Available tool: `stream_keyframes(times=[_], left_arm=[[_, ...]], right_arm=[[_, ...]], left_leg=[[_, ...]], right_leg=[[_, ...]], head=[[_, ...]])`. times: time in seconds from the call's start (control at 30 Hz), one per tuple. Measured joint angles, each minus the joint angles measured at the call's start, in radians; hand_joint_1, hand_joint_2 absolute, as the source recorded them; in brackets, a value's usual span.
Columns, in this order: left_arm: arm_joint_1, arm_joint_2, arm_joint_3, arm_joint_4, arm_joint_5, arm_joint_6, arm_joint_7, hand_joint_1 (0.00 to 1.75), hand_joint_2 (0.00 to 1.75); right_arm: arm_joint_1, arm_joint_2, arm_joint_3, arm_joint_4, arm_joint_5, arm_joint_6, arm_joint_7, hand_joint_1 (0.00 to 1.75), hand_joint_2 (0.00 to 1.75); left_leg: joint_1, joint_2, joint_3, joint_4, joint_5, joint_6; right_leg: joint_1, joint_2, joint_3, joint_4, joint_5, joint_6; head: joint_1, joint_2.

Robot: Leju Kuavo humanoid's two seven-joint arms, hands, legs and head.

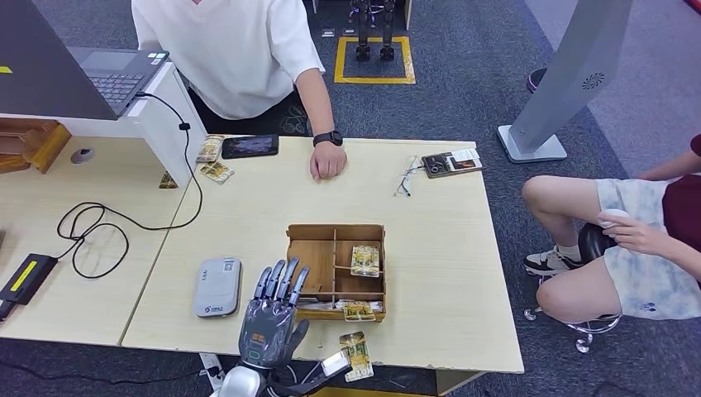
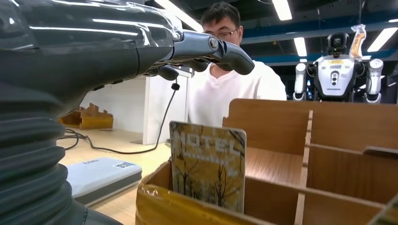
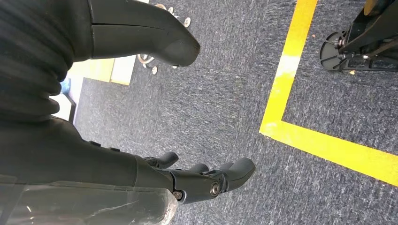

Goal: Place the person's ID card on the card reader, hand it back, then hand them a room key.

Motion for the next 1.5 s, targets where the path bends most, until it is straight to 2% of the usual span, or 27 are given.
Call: stream_keyframes(times=[0.43, 0.5, 0.53, 0.63, 0.67, 0.7, 1.5], left_arm=[[-0.023, 0.003, -0.038, 0.076, 0.0, 0.0, 0.006, 0.0, 1.75], [-0.023, 0.003, -0.038, 0.078, 0.0, 0.0, 0.006, 0.08, 1.75], [-0.023, 0.003, -0.038, 0.079, 0.001, 0.0, 0.005, 0.27, 1.75], [-0.023, 0.002, -0.038, 0.081, 0.003, 0.0, -0.003, 1.43, 1.75], [-0.023, 0.001, -0.038, 0.081, 0.004, 0.0, -0.006, 1.68, 1.75], [-0.023, 0.001, -0.038, 0.081, 0.004, 0.0, -0.009, 1.75, 1.75], [-0.01, -0.018, -0.009, 0.057, 0.023, 0.0, -0.058, 1.75, 1.75]], right_arm=[[0.002, -0.002, -0.002, 0.0, 0.0, -0.002, -0.002, 0.0, 1.75], [0.002, -0.003, -0.003, 0.0, -0.001, -0.002, -0.002, 0.0, 1.75], [0.002, -0.003, -0.003, 0.0, -0.001, -0.002, -0.002, 0.0, 1.75], [0.003, -0.003, -0.006, 0.0, -0.001, -0.002, -0.002, 0.0, 1.75], [0.003, -0.003, -0.007, 0.0, -0.001, -0.003, -0.002, 0.0, 1.75], [0.004, -0.003, -0.008, 0.0, -0.001, -0.003, -0.002, 0.0, 1.75], [0.005, -0.003, -0.02, -0.001, 0.0, -0.006, -0.015, 0.0, 1.75]], left_leg=[[0.0, 0.0, 0.0, 0.0, 0.0, 0.0], [0.0, 0.0, 0.0, 0.0, 0.0, 0.0], [0.0, 0.0, 0.0, 0.0, 0.0, 0.0], [0.0, 0.0, 0.0, 0.0, 0.0, 0.0], [0.0, 0.0, 0.0, 0.0, 0.0, 0.0], [0.0, 0.0, 0.0, 0.0, 0.0, 0.0], [0.0, 0.0, 0.001, 0.0, 0.0, 0.0]], right_leg=[[0.0, 0.0, 0.0, 0.0, 0.0, 0.0], [0.0, 0.0, 0.0, 0.0, 0.0, 0.0], [0.0, 0.0, 0.0, 0.0, 0.0, 0.0], [0.0, 0.0, 0.0, 0.0, 0.0, 0.0], [0.0, 0.0, 0.0, 0.0, 0.0, 0.0], [0.0, 0.0, 0.0, 0.0, 0.0, 0.0], [0.0, 0.0, 0.002, 0.0, 0.0, 0.0]], head=[[0.0, 0.0], [0.0, 0.0], [0.0, 0.0], [0.0, 0.0], [0.0, 0.0], [0.0, 0.0], [0.0, 0.0]])
